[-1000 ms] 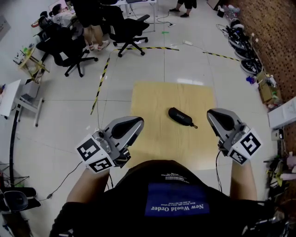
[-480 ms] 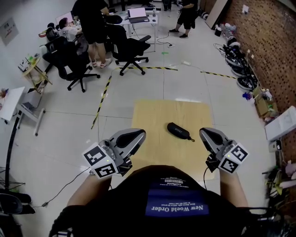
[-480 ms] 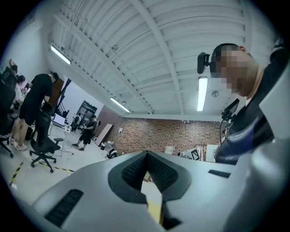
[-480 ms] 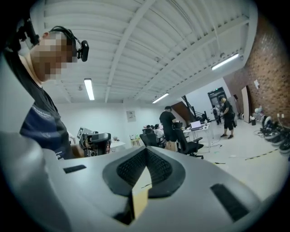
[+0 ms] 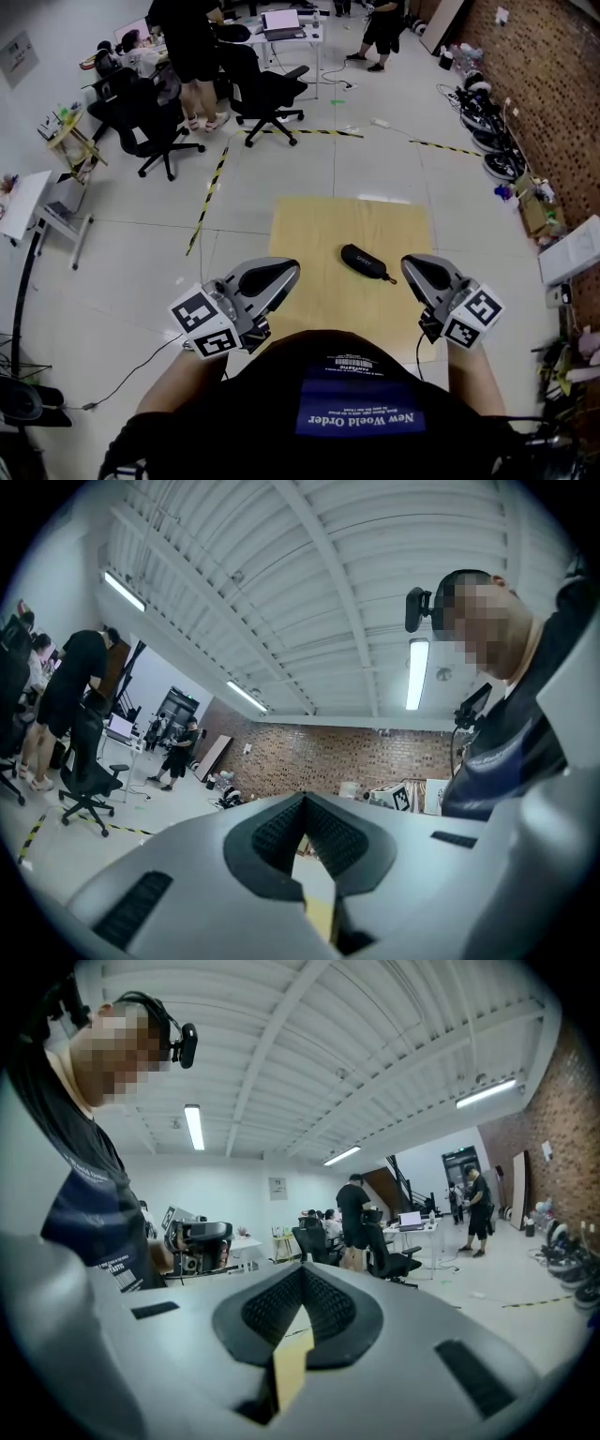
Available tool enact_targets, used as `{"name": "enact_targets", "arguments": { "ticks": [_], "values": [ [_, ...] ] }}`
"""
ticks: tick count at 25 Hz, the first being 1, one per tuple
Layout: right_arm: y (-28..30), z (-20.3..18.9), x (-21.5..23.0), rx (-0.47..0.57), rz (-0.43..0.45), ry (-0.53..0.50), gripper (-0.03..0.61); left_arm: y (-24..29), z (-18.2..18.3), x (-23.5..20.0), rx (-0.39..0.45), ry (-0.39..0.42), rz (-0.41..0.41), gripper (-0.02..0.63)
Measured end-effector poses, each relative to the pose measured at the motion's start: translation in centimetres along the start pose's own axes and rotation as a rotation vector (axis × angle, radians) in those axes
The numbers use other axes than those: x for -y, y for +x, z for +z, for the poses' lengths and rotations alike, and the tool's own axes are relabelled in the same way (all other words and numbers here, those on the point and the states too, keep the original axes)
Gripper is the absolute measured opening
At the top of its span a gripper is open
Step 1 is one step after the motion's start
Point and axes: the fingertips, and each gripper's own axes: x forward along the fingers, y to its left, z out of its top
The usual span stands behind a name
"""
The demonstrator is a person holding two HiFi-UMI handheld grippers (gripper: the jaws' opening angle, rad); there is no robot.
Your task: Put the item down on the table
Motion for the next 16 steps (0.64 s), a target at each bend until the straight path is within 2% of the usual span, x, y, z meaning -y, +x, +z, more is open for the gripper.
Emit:
{"name": "enact_targets", "arguments": {
  "ticks": [16],
  "values": [
    [0.73, -0.18, -0.41, -0.022, 0.021, -0.031, -0.012, -0.26, -0.24, -0.19, -0.008, -0.005, -0.003, -0.008]
  ]
}}
